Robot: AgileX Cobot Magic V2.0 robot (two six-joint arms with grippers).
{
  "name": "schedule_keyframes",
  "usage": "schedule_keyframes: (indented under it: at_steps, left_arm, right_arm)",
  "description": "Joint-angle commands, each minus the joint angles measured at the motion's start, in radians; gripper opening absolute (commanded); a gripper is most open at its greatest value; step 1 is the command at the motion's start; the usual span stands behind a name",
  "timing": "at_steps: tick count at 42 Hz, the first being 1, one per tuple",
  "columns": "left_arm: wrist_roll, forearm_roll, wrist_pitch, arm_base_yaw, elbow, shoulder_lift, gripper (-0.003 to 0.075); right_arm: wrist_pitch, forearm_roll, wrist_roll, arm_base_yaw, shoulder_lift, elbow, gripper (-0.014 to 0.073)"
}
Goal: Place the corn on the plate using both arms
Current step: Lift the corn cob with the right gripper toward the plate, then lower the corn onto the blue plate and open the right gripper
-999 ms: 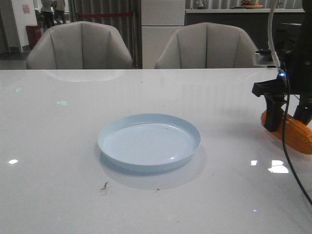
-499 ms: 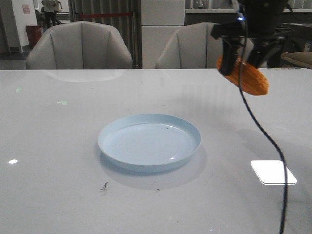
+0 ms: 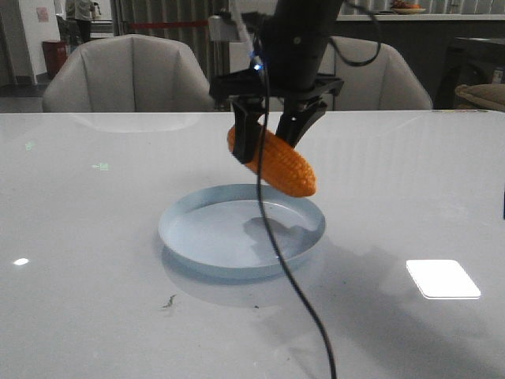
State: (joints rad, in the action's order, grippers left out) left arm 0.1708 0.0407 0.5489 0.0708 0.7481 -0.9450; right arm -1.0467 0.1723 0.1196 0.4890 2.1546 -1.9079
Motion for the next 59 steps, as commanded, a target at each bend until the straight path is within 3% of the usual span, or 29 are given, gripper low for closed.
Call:
schedule_keyframes:
  at_steps: [1, 9, 21, 46, 59]
  left_arm:
    - [0.009, -0.007, -0.071, -0.001, 0.027, 0.015, 0.0361]
    - [0.009, -0.007, -0.063, -0.001, 0.027, 0.015, 0.0361]
    - [0.009, -0.007, -0.063, -0.001, 0.027, 0.015, 0.0361]
    - [0.009, -0.007, -0.063, -0.001, 0.027, 0.015, 0.0361]
    - [0.009, -0.007, -0.063, -0.001, 0.027, 0.015, 0.0361]
  right_arm:
    - [0.032, 0.028, 0.016, 0.014, -0.032, -0.030, 0.0321]
    - [0.002, 0.034, 0.016, 0.019, 0.022, -0.030, 0.0329]
    - [-0.019, 0.029, 0.015, 0.019, 0.043, -0.032, 0.0513]
    - [-0.016, 0.029, 0.015, 0.019, 0.042, -0.042, 0.0547]
    - [-0.130, 0.007, 0.014, 0.019, 0.042, -0.239, 0.0542]
